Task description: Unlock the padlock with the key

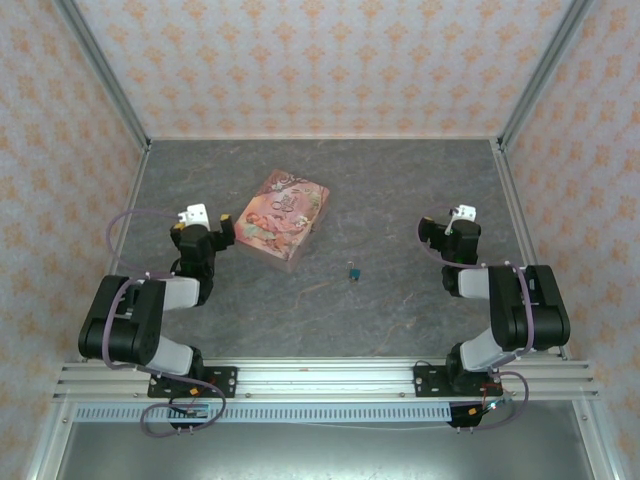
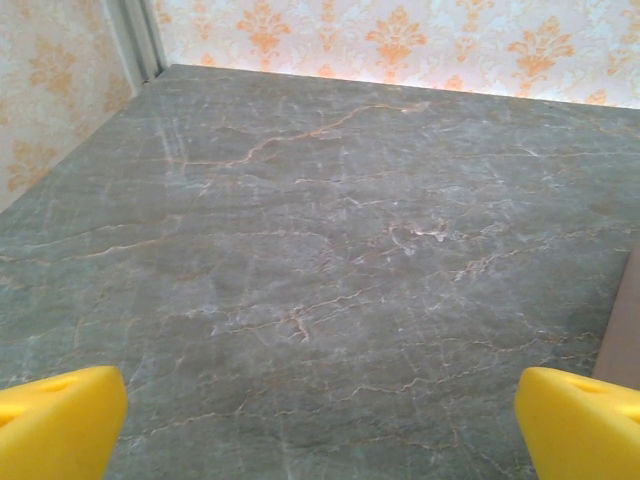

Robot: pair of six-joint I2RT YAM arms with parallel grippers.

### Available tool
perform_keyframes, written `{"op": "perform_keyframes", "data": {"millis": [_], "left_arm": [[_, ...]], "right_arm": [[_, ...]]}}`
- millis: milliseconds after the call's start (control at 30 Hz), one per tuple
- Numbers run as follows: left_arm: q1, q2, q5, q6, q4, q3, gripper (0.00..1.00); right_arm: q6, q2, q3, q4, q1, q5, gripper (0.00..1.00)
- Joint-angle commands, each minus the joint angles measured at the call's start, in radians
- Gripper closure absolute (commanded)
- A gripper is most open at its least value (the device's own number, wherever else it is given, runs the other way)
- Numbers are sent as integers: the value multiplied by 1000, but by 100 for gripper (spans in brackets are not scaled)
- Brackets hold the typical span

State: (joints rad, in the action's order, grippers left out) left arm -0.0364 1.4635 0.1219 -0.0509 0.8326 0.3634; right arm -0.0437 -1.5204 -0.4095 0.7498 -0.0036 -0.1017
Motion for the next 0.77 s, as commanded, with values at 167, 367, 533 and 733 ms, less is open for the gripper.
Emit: {"op": "perform_keyframes", "data": {"millis": [167,367,533,733], "left_arm": [[1,31,-20,46,-78,55,0],[-4,31,-14,49,-81,57,0],[-6,32,-13,51,-82,57,0],[-7,33,-12,51,-82,58,0]], "right_arm": [[-13,1,-4,34,-7,-5,1],[-14,0,-3,34,-7,-4,1],[-13,0,-7,30,-7,-3,1],[-12,0,-6,31,-7,4,1]]}}
